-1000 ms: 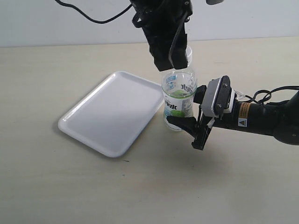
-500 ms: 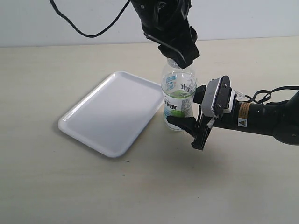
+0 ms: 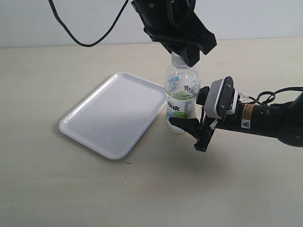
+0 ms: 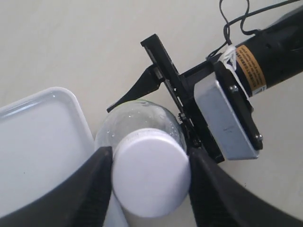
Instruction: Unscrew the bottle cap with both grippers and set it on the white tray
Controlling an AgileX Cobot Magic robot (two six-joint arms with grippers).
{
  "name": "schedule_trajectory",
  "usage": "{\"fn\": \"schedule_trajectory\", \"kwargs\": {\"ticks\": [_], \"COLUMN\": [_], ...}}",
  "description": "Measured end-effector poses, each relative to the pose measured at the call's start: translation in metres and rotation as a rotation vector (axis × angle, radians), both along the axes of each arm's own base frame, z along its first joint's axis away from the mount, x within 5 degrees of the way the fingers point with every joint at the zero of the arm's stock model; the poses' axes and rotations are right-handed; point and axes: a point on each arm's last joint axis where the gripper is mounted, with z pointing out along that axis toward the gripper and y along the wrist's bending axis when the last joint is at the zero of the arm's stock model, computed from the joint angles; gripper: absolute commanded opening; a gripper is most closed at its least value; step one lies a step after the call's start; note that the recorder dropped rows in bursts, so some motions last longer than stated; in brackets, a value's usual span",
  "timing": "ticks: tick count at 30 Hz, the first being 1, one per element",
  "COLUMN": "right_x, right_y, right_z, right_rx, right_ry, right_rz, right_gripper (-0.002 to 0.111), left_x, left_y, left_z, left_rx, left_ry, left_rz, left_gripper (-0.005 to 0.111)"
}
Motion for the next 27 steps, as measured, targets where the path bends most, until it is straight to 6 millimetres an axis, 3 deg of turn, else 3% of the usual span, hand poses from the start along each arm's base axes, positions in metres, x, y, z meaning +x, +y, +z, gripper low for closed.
{"fn": "schedule_trajectory", "kwargs": {"ticks": [2, 5, 13, 21, 27], "right_x": [0.000, 0.000, 0.000, 0.000, 0.001], "right_y": [0.000, 0.000, 0.000, 0.000, -0.001], "right_z": [0.000, 0.000, 0.000, 0.000, 0.000], "right_rx": [0.001, 0.003, 0.005, 0.005, 0.005], "right_ry": [0.002, 0.005, 0.007, 0.008, 0.011], "right_rz": [-0.001, -0.006, -0.009, -0.010, -0.019], "right_gripper": [0.000, 0.000, 0.000, 0.000, 0.000], "left_x": [0.000, -0.002, -0.002, -0.004, -0.005], "left_y": [0.000, -0.002, -0.004, 0.008, 0.013], "left_z": [0.000, 0.000, 0.009, 0.049, 0.047], "left_rx": [-0.006, -0.017, -0.007, 0.058, 0.204], "left_ry": [0.004, 0.012, -0.085, -0.374, -0.473], "left_rz": [0.000, -0.004, -0.167, -0.420, -0.697], "left_gripper": [0.074, 0.080, 0.081, 0.081, 0.081]}}
